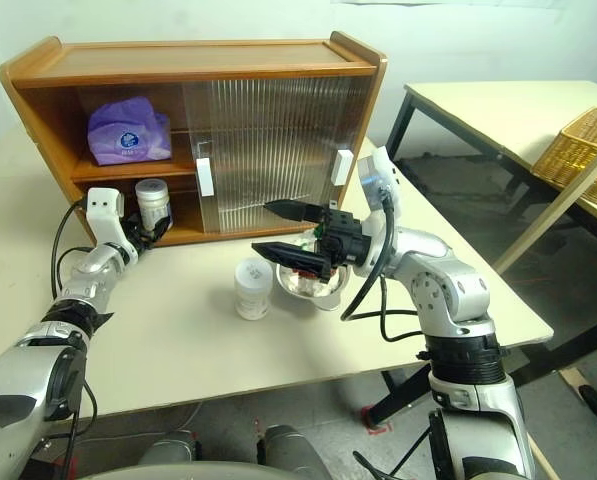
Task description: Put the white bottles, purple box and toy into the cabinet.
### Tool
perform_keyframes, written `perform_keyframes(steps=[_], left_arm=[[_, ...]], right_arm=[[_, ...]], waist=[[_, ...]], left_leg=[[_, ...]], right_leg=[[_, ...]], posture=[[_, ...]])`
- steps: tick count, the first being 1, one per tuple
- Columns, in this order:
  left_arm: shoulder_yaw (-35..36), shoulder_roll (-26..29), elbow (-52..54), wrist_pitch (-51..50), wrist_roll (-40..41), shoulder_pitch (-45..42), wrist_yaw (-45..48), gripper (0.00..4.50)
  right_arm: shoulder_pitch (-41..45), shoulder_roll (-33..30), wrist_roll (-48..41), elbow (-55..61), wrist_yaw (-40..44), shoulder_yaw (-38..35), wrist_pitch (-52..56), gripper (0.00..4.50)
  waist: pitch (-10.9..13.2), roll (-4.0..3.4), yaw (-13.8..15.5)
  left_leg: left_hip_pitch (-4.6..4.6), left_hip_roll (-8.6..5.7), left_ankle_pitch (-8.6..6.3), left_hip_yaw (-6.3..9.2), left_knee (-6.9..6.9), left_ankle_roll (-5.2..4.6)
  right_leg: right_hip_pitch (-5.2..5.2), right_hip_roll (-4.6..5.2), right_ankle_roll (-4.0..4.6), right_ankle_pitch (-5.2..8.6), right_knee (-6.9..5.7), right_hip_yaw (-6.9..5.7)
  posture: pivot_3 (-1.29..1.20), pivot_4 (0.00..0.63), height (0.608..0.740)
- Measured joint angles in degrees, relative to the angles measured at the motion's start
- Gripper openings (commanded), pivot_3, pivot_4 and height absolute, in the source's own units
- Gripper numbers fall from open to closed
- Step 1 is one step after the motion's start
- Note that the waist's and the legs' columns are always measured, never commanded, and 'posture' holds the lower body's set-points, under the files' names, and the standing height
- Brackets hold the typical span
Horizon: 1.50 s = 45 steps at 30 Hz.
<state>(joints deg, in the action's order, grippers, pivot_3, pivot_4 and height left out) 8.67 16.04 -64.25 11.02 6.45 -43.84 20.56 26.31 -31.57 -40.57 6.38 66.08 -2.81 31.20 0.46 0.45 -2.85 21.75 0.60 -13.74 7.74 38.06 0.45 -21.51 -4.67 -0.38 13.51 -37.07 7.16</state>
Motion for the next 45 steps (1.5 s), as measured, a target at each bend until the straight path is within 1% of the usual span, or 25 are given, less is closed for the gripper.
perform_keyframes(steps=[6, 12, 13, 14, 15, 16, 23, 28, 32, 38, 41, 45], left_arm=[[-0.54, -1.75, -1.69, 0.10, -0.36, -1.59, -1.42, 3.05], [-0.66, -2.29, -2.50, 0.14, -0.87, -2.28, -1.91, 3.05], [-0.67, -2.29, -2.52, 0.15, -1.03, -2.29, -2.01, 3.79], [-0.68, -2.29, -2.53, 0.18, -1.19, -2.30, -2.19, 4.01], [-0.66, -2.29, -2.53, 0.30, -1.27, -2.32, -2.30, 4.42], [-0.63, -2.28, -2.53, 0.41, -1.26, -2.35, -2.16, 4.47], [0.19, -2.04, -2.32, 2.35, 0.14, -2.32, 0.59, 4.47], [0.97, -1.46, 0.69, 4.09, 0.67, -0.53, 1.68, 4.47], [1.47, -1.70, 7.85, 4.19, 2.05, 6.11, 2.49, 4.47], [1.28, -2.80, 21.92, 0.14, 2.90, 16.98, 1.96, 4.47], [1.94, -2.77, 25.61, -1.78, 3.36, 18.58, 0.30, 3.89], [2.79, -2.53, 26.25, -3.27, 4.31, 17.97, -1.33, 2.45]], right_arm=[[-0.17, -0.03, 0.01, -0.06, 0.11, -0.02, -0.46, 4.50], [-0.17, -0.05, 0.02, -0.07, 0.22, -0.02, -0.72, 4.50], [-0.16, -0.05, 0.02, -0.07, 0.21, -0.02, -0.72, 4.50], [-0.16, -0.05, 0.02, -0.06, 0.14, -0.02, -0.72, 4.50], [-0.16, -0.05, 0.02, -0.06, 0.02, -0.02, -0.72, 4.50], [-0.16, -0.05, 0.01, -0.05, -0.05, -0.02, -0.72, 4.50], [-0.14, -0.04, -0.01, 0.12, -0.39, -0.02, -0.64, 4.50], [-0.13, -0.01, -0.06, 0.18, -0.52, -0.01, -0.61, 4.50], [-0.14, 0.06, -0.07, 0.16, -0.38, 0.04, -0.61, 4.50], [-0.14, 0.26, -0.05, 0.09, 0.09, 0.17, -0.62, 4.50], [-0.14, 0.30, -0.05, 0.03, 0.51, 0.18, -0.62, 4.50], [-0.13, 0.34, -0.04, -0.12, 0.93, 0.26, -0.63, 4.50]], waist=[[0.01, 0.01, -0.15], [0.01, 0.02, -0.29], [0.01, 0.02, -0.29], [0.01, 0.02, -0.29], [0.01, 0.02, -0.29], [0.01, 0.02, -0.28], [0.02, 0.02, -0.33], [0.02, 0.02, -0.37], [0.02, 0.01, -0.44], [0.02, 0.01, -0.47], [0.02, 0.01, -0.22], [0.02, 0.01, -0.15]], left_leg=[[-0.01, -0.13, 0.04, -0.04, 0.02, -0.06], [-0.01, -0.17, 0.04, -0.06, 0.02, -0.07], [-0.01, -0.17, 0.04, -0.07, 0.02, -0.07], [-0.01, -0.17, 0.04, -0.07, 0.02, -0.07], [-0.01, -0.17, 0.04, -0.07, 0.02, -0.07], [-0.03, -0.18, 0.04, -0.08, 0.02, -0.07], [-0.38, -0.20, 0.04, -0.08, -0.01, -0.08], [-0.51, -0.20, 0.02, -0.08, -0.07, -0.06], [-0.49, -0.20, -0.01, -0.09, -0.16, -0.05], [-0.39, -0.21, -0.10, -0.13, -0.21, -0.11], [-0.39, -0.21, -0.10, -0.13, -0.20, -0.11], [-0.46, -0.21, -0.11, -0.12, -0.19, -0.10]], right_leg=[[0.05, 0.15, -0.07, 0.00, 0.01, -0.01], [0.07, 0.19, -0.10, 0.02, 0.04, -0.01], [0.07, 0.20, -0.10, 0.02, 0.04, -0.01], [0.07, 0.20, -0.10, 0.02, 0.04, -0.01], [0.08, 0.20, -0.10, 0.02, 0.04, -0.01], [0.10, 0.21, -0.10, 0.02, 0.04, -0.01], [0.46, 0.23, -0.11, 0.03, 0.12, -0.01], [0.61, 0.23, -0.10, 0.03, 0.21, -0.01], [0.63, 0.23, -0.10, 0.03, 0.39, -0.02], [0.63, 0.22, -0.09, 0.04, 0.64, -0.04], [0.65, 0.22, -0.09, 0.03, 0.65, -0.04], [0.72, 0.25, -0.09, 0.03, 0.65, -0.02]], posture=[[-0.11, 0.000, 0.740], [-0.11, 0.000, 0.740], [-0.11, 0.000, 0.740], [-0.11, 0.000, 0.740], [-0.11, 0.000, 0.740], [-0.11, 0.000, 0.740], [-0.11, 0.000, 0.740], [-0.11, 0.000, 0.740], [-0.10, 0.000, 0.740], [-0.09, 0.000, 0.740], [-0.09, 0.000, 0.740], [-0.09, 0.000, 0.740]])
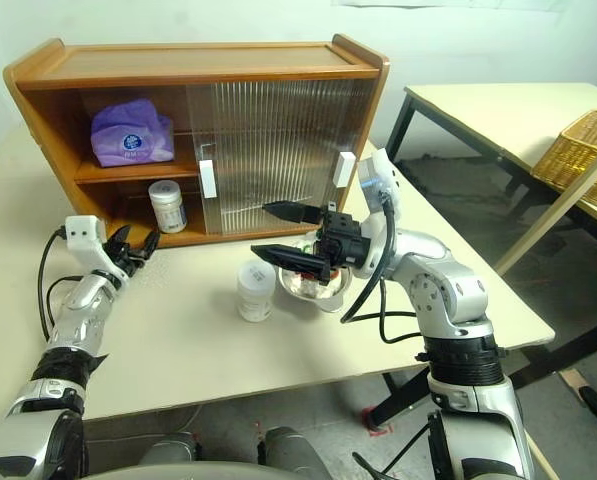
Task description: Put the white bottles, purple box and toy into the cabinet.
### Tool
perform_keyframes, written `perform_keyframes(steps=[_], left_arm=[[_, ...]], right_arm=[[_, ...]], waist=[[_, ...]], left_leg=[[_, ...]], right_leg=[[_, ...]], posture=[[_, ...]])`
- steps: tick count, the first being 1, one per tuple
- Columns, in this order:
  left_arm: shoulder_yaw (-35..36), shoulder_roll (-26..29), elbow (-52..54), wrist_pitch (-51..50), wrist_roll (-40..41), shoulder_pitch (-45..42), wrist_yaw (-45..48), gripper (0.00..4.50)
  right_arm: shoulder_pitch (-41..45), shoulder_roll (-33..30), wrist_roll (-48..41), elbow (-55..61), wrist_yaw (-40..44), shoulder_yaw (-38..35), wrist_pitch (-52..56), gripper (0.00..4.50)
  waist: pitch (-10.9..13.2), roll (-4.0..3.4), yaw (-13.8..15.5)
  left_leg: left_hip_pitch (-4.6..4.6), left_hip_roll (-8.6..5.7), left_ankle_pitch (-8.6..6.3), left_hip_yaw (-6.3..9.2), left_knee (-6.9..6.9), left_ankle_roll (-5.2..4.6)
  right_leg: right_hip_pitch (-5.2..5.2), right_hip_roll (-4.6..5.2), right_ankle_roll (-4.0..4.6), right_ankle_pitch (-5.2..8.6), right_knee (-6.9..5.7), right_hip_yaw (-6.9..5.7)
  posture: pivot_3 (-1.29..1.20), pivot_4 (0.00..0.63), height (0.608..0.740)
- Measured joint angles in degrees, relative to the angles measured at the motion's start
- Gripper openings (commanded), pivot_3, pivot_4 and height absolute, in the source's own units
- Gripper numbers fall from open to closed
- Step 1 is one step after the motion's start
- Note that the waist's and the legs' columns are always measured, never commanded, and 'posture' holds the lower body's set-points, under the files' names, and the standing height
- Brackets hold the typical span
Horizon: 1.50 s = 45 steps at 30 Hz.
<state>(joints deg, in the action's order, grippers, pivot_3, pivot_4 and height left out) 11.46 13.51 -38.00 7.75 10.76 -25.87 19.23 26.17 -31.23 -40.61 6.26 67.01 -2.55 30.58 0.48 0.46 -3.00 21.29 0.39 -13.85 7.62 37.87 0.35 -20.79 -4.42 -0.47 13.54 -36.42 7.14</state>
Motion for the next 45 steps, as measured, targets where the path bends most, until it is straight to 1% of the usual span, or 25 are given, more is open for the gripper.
perform_keyframes(steps=[1, 2, 6, 7, 12, 18, 26, 36, 42, 45], left_arm=[[-0.03, 0.00, 0.00, -0.25, -0.01, -0.32, -0.24, 2.00], [-0.07, 0.00, -0.01, -0.41, -0.04, -0.67, -0.53, 1.70], [-0.12, 0.10, -0.87, -0.72, -0.18, -3.41, -1.83, 0.25], [-0.13, 0.09, -1.57, -0.72, -0.29, -4.30, -2.16, 0.04], [-0.37, -0.08, -8.13, 0.21, -1.71, -8.66, -4.75, 0.04], [-0.74, -0.08, -18.40, 2.60, -3.28, -14.29, -7.85, 0.04], [-1.34, -0.82, -27.37, 4.20, -4.60, -18.90, -8.10, 0.04], [-1.46, -1.74, -30.16, 5.14, -6.03, -21.54, -6.73, 0.04], [-1.52, -3.31, -31.72, 5.23, -6.64, -22.97, -6.19, 0.04], [-1.57, -3.54, -32.13, 5.23, -6.74, -23.38, -6.14, 0.04]], right_arm=[[0.02, 0.05, 0.01, 0.00, 0.01, 0.04, 0.00, 4.50], [0.05, 0.09, 0.01, 0.00, 0.01, 0.06, 0.00, 4.50], [0.19, 0.11, 0.01, 0.00, -0.01, 0.23, 0.00, 4.50], [0.27, 0.11, 0.01, 0.00, -0.02, 0.25, 0.00, 4.50], [0.52, 0.10, 0.00, 0.06, -0.43, 0.31, 0.17, 4.50], [0.66, -0.27, -0.03, 0.27, -1.00, 0.28, 1.00, 4.50], [0.67, -0.58, -0.09, 1.35, -1.80, 0.12, 1.74, 4.50], [0.57, -1.03, -0.13, 2.05, -2.12, -0.57, 1.87, 4.50], [-0.14, -1.08, -0.13, 2.34, -2.26, -0.74, 1.87, 4.50], [-0.50, -1.38, -0.13, 2.40, -2.26, -0.96, 1.86, 4.50]], waist=[[0.00, 0.00, 0.00], [0.00, 0.00, 0.00], [0.00, 0.00, 0.04], [0.00, 0.00, 0.04], [0.00, 0.00, 0.06], [0.00, 0.00, 0.05], [0.00, 0.00, -0.08], [0.01, 0.01, -0.36], [0.01, 0.01, -0.39], [0.01, 0.01, -0.81]], left_leg=[[0.00, 0.00, 0.00, 0.01, 0.00, 0.00], [0.00, 0.00, 0.00, 0.01, 0.01, 0.00], [0.01, 0.00, -0.01, 0.02, 0.00, 0.01], [0.01, 0.00, -0.01, 0.02, 0.00, 0.01], [0.01, 0.00, -0.01, 0.02, 0.01, 0.00], [0.01, 0.00, -0.01, 0.02, 0.01, 0.00], [0.02, -0.01, -0.04, 0.00, 0.01, -0.06], [0.03, -0.05, -0.07, -0.02, 0.02, -0.11], [0.04, -0.07, -0.10, -0.02, 0.05, -0.15], [0.04, -0.07, -0.13, -0.03, 0.05, -0.22]], right_leg=[[0.00, 0.01, 0.00, 0.00, 0.00, 0.00], [0.00, 0.02, 0.00, 0.00, 0.00, 0.01], [0.00, 0.04, 0.00, 0.00, 0.00, 0.02], [-0.01, 0.05, 0.00, 0.00, 0.00, 0.03], [0.00, 0.07, 0.00, 0.00, 0.01, 0.04], [0.00, 0.09, -0.01, -0.01, 0.03, 0.05], [0.03, 0.09, -0.06, 0.00, 0.11, 0.04], [0.05, 0.09, -0.15, 0.05, 0.15, 0.04], [0.07, 0.09, -0.19, 0.07, 0.17, 0.05], [0.06, 0.09, -0.20, 0.08, 0.17, 0.05]], posture=[[-0.09, 0.000, 0.740], [-0.09, 0.000, 0.740], [-0.09, 0.000, 0.740], [-0.09, 0.000, 0.740], [-0.10, 0.000, 0.740], [-0.11, 0.000, 0.740], [-0.13, 0.000, 0.740], [-0.13, 0.000, 0.740], [-0.16, 0.000, 0.740], [-0.16, 0.000, 0.740]])
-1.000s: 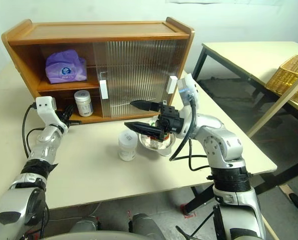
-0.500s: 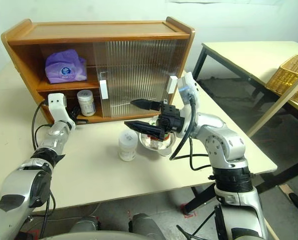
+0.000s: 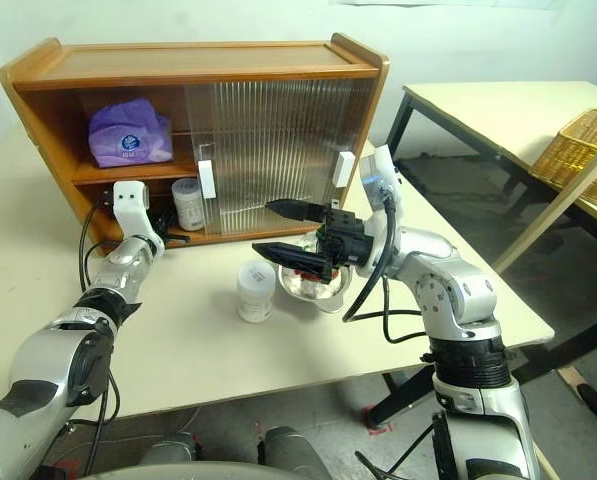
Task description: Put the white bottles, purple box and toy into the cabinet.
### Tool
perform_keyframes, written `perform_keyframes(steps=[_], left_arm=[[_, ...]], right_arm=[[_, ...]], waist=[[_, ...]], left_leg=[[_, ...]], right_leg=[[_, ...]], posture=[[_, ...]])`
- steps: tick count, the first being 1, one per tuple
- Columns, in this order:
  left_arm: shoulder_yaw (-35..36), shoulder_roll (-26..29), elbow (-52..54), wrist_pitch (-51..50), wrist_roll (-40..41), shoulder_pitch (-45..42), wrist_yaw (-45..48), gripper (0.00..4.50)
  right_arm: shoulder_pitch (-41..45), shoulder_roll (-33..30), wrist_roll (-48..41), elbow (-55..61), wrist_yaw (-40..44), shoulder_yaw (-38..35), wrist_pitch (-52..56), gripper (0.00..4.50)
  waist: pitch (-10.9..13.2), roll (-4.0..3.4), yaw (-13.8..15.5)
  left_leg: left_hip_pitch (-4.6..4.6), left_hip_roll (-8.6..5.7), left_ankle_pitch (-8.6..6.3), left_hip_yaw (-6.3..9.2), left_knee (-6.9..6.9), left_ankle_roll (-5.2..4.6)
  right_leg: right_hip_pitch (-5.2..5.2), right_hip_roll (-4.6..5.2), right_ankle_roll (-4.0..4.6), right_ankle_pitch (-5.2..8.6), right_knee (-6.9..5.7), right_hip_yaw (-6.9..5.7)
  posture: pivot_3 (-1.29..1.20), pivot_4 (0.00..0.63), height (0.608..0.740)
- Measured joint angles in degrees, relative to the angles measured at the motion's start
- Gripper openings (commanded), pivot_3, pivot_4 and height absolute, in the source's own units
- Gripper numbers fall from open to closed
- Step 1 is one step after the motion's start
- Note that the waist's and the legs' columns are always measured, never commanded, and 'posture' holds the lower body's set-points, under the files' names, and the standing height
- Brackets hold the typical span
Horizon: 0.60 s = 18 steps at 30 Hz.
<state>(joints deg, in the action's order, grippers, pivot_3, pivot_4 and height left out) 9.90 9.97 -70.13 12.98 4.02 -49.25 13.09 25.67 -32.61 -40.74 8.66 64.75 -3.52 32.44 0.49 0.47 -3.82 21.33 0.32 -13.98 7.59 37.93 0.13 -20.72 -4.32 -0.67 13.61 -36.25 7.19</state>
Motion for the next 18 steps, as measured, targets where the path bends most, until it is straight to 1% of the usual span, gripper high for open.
perform_keyframes(steps=[11, 13, 18], left_arm=[[0.71, 1.03, -0.14, 0.92, 0.62, -0.36, 0.88, 0.04], [0.84, 1.73, 1.20, 1.74, 0.99, 0.24, 2.09, 0.04], [0.84, 2.46, 8.82, 2.61, 2.72, 4.85, 5.69, 0.04]], right_arm=[[-0.72, -0.20, 0.00, 0.37, -0.23, -0.18, -0.02, 4.50], [-0.72, -0.11, 0.00, 0.33, -0.16, -0.17, -0.18, 4.50], [-0.62, 0.43, 0.06, -0.33, 0.27, -0.05, -0.40, 4.50]], waist=[[0.00, 0.00, -0.83], [0.00, 0.00, -0.84], [0.00, 0.00, -0.80]], left_leg=[[0.01, 0.00, -0.05, -0.01, 0.00, -0.08], [0.00, 0.00, -0.05, -0.01, 0.00, -0.08], [0.02, -0.03, -0.05, -0.02, 0.02, -0.08]], right_leg=[[0.00, 0.00, -0.06, 0.04, 0.02, 0.00], [0.00, 0.00, -0.06, 0.04, 0.01, 0.00], [0.01, 0.00, -0.07, 0.05, 0.02, -0.01]], posture=[[-0.15, 0.000, 0.740], [-0.14, 0.000, 0.740], [-0.12, 0.000, 0.740]])
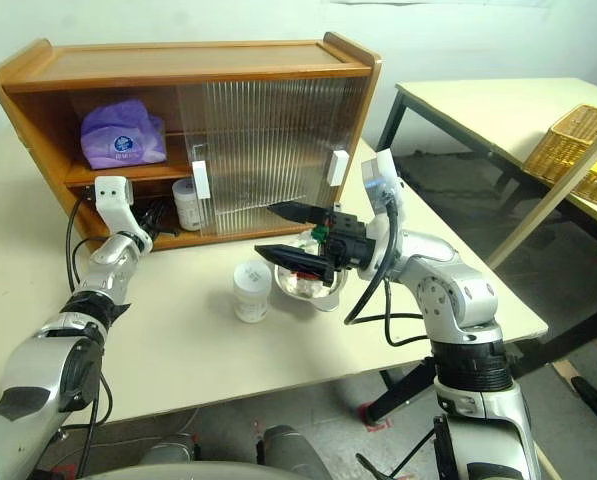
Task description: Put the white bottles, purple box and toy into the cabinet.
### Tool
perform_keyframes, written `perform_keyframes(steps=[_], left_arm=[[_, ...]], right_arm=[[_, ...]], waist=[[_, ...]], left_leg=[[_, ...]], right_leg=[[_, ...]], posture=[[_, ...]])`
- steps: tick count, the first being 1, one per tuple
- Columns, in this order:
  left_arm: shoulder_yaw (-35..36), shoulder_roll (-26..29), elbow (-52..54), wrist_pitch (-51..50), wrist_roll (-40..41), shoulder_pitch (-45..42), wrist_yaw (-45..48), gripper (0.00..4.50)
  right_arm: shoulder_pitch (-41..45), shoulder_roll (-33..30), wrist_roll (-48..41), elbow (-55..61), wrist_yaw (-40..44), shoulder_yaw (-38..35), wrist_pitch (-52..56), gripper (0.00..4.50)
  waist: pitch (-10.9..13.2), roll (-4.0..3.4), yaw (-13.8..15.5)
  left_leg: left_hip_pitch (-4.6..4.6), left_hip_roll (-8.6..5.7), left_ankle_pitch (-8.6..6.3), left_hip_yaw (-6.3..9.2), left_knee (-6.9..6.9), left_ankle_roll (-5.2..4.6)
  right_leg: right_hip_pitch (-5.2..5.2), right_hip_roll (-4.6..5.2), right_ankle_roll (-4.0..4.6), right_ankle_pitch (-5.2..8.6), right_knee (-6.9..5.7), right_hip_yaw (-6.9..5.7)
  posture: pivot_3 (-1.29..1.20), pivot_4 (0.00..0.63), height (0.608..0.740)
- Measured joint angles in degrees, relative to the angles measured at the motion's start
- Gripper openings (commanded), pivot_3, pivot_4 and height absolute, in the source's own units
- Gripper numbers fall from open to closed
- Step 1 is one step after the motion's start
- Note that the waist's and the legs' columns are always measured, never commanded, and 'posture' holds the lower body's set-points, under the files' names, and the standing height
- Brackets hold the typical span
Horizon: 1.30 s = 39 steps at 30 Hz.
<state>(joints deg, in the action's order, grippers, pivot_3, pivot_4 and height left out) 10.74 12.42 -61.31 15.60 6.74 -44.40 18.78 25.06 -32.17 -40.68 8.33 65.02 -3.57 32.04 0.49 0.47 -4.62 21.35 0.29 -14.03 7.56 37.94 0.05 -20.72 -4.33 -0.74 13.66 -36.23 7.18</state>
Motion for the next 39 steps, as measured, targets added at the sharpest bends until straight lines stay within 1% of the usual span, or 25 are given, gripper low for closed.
perform_keyframes(steps=[4, 5, 6, 7, 8, 11, 13, 17, 21, 23, 24, 26, 35, 39], left_arm=[[-0.61, 0.32, 8.08, -1.95, 0.60, 4.92, 2.87, 0.04], [-0.89, 0.76, 12.90, -3.56, 1.49, 7.54, 4.69, 0.41], [-1.35, 1.20, 16.96, -5.02, 2.29, 9.78, 6.47, 0.59], [-2.05, 1.87, 22.04, -6.82, 3.09, 13.01, 8.82, 0.96], [-2.98, 2.61, 26.10, -8.67, 4.05, 15.83, 11.15, 1.21], [-6.00, 6.28, 37.09, -14.81, 6.84, 23.49, 20.05, 2.32], [-8.59, 10.01, 41.73, -18.14, 7.54, 26.85, 26.42, 2.94], [-10.64, 11.74, 46.28, -23.39, 10.22, 28.68, 33.04, 4.47], [-13.20, 12.94, 48.38, -23.48, 10.25, 28.69, 37.32, 4.47], [-14.67, 12.86, 48.44, -23.48, 10.23, 28.69, 38.91, 4.47], [-15.32, 12.71, 48.43, -23.48, 10.22, 28.67, 39.44, 4.47], [-16.62, 12.32, 48.44, -23.45, 10.12, 28.54, 40.52, 4.47], [-20.54, 9.75, 47.97, -22.59, 9.36, 25.32, 44.34, 4.47], [-21.71, 8.98, 47.94, -22.54, 9.37, 25.17, 46.56, 4.47]], right_arm=[[0.13, 0.14, 0.02, -0.39, 0.25, 0.08, -0.14, 4.50], [0.36, 0.36, 0.02, -0.51, 0.42, 0.21, -0.18, 4.50], [0.58, 0.44, 0.04, -0.61, 0.50, 0.32, -0.26, 4.50], [0.71, 0.47, 0.03, -0.65, 0.57, 0.32, -0.38, 4.50], [0.85, 0.51, 0.04, -0.78, 0.57, 0.31, -0.43, 4.50], [1.19, 0.72, 0.08, -0.97, 0.62, 0.59, -0.46, 4.50], [1.23, 0.76, 0.25, -1.05, 0.83, 0.84, -0.58, 4.50], [1.48, 1.31, 0.27, -1.17, 0.96, 1.48, -0.59, 4.50], [1.52, 1.28, 0.27, -1.17, 1.00, 1.50, -0.60, 4.50], [1.52, 1.25, 0.26, -1.17, 1.00, 1.50, -0.60, 4.50], [1.52, 1.25, 0.26, -1.17, 1.00, 1.50, -0.60, 4.50], [1.52, 1.19, 0.26, -1.17, 1.00, 1.50, -0.60, 4.50], [0.58, 0.40, 0.23, -0.79, 0.67, 1.28, -0.59, 4.50], [-0.24, -0.08, 0.14, 0.03, 0.37, 0.91, -0.58, 4.50]], waist=[[0.00, 0.00, 0.09], [0.00, 0.00, 0.09], [-0.01, -0.01, 0.09], [-0.01, -0.01, 0.01], [-0.01, -0.01, 0.00], [-0.01, -0.01, 0.12], [-0.02, -0.01, 0.20], [-0.03, -0.04, 1.16], [-0.06, -0.09, 1.33], [-0.08, -0.11, 1.31], [-0.08, -0.11, 1.32], [-0.08, -0.12, 1.32], [-0.08, -0.12, 1.28], [-0.08, -0.12, 1.10]], left_leg=[[0.01, -0.01, -0.01, -0.01, 0.01, 0.00], [0.01, -0.01, -0.01, -0.02, 0.01, -0.01], [0.01, -0.01, -0.01, -0.03, 0.01, 0.00], [0.00, -0.02, -0.04, -0.06, -0.02, 0.00], [0.01, -0.02, -0.05, -0.06, -0.03, 0.02], [0.04, -0.02, -0.09, -0.05, -0.06, 0.07], [0.03, -0.01, -0.12, -0.01, -0.06, 0.12], [0.06, 0.06, -0.16, 0.12, -0.04, 0.18], [0.22, 0.23, -0.23, 0.23, -0.04, 0.30], [0.47, 0.31, -0.23, 0.33, -0.03, 0.30], [0.57, 0.36, -0.23, 0.36, -0.03, 0.30], [0.60, 0.37, -0.23, 0.32, -0.05, 0.30], [0.56, 0.37, -0.19, 0.25, -0.02, 0.23], [0.54, 0.35, -0.18, 0.21, 0.03, 0.22]], right_leg=[[0.00, 0.00, 0.00, 0.00, 0.00, -0.02], [0.01, 0.00, 0.01, 0.00, 0.00, -0.01], [0.01, 0.00, 0.02, 0.01, -0.01, -0.02], [0.00, -0.01, 0.05, 0.03, -0.01, -0.02], [-0.01, -0.02, 0.08, 0.05, -0.02, -0.05], [-0.10, -0.02, 0.15, 0.09, -0.05, -0.06], [-0.14, -0.02, 0.21, 0.11, -0.10, -0.06], [-0.21, 0.08, 0.32, 0.06, -0.10, -0.01], [-0.47, 0.27, 0.57, -0.03, -0.10, 0.18], [-0.74, 0.28, 0.72, -0.12, -0.10, 0.20], [-0.85, 0.29, 0.93, -0.24, -0.11, 0.19], [-0.89, 0.26, 1.02, -0.28, -0.11, 0.15], [-0.79, 0.13, 0.67, -0.12, -0.11, 0.07], [-0.74, 0.17, 0.60, -0.12, -0.10, 0.11]], posture=[[-0.11, 0.000, 0.740], [-0.11, 0.000, 0.740], [-0.11, 0.000, 0.740], [-0.11, 0.000, 0.740], [-0.10, 0.000, 0.740], [-0.10, 0.000, 0.740], [-0.10, 0.000, 0.740], [-0.10, 0.000, 0.740], [-0.10, 0.000, 0.740], [-0.11, 0.000, 0.740], [-0.11, 0.000, 0.740], [-0.11, 0.000, 0.740], [-0.13, 0.000, 0.740], [-0.13, 0.000, 0.740]])
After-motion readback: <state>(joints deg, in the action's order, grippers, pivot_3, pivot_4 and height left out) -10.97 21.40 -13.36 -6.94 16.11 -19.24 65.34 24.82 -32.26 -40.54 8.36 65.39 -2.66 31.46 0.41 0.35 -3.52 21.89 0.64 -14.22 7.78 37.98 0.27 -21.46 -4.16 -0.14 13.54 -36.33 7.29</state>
